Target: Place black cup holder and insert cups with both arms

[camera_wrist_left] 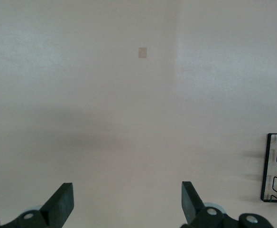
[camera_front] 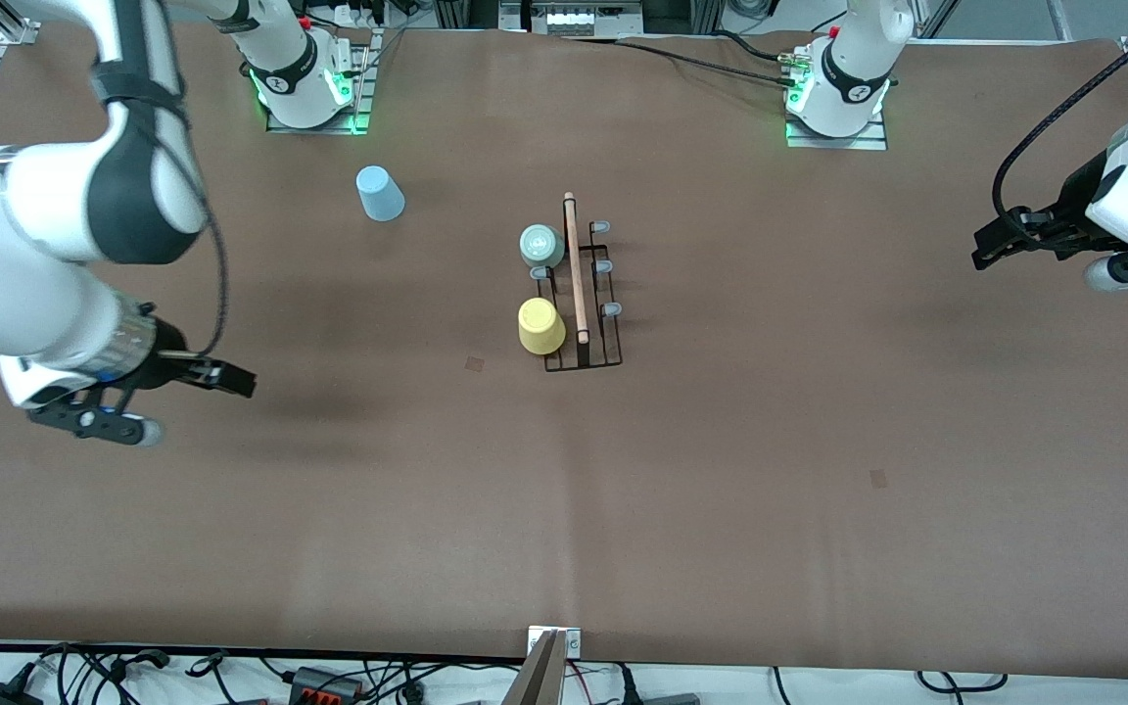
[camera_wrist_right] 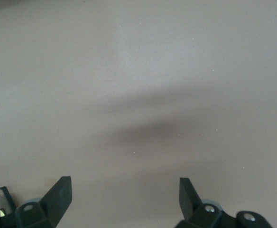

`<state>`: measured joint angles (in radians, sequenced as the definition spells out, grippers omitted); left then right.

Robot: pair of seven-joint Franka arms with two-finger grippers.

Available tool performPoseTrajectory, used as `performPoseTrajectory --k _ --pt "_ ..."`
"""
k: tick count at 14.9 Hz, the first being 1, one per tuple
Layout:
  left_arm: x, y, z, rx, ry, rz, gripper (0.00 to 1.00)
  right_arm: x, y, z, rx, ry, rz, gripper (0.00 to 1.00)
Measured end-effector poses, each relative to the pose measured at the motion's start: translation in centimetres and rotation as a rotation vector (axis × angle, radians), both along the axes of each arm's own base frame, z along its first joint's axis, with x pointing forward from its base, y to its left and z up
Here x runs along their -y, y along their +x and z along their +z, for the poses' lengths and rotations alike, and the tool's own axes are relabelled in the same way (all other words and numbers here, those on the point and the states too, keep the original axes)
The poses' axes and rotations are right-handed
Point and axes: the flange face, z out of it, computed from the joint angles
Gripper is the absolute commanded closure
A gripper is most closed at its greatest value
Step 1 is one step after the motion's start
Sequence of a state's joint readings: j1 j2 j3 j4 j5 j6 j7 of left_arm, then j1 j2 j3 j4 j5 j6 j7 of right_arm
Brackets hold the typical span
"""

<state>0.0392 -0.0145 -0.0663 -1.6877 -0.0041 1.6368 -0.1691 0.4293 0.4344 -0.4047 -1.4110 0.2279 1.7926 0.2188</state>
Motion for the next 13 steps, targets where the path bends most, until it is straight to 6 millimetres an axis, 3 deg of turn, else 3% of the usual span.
performPoseTrajectory --k 3,10,13 --pt "0.0 0.0 0.0 0.000 0.000 0.000 0.00 3.6 -0.1 2.1 0.028 0.009 0.008 0.00" --pt "0.0 0.0 0.0 -0.001 0.000 0.001 0.00 8.9 -2.7 8.8 0.067 0.019 0.064 0.00" --pt "-0.1 0.0 0.0 -0.001 0.000 0.001 0.00 11.0 -3.6 10.2 0.070 0.009 0.131 0.00"
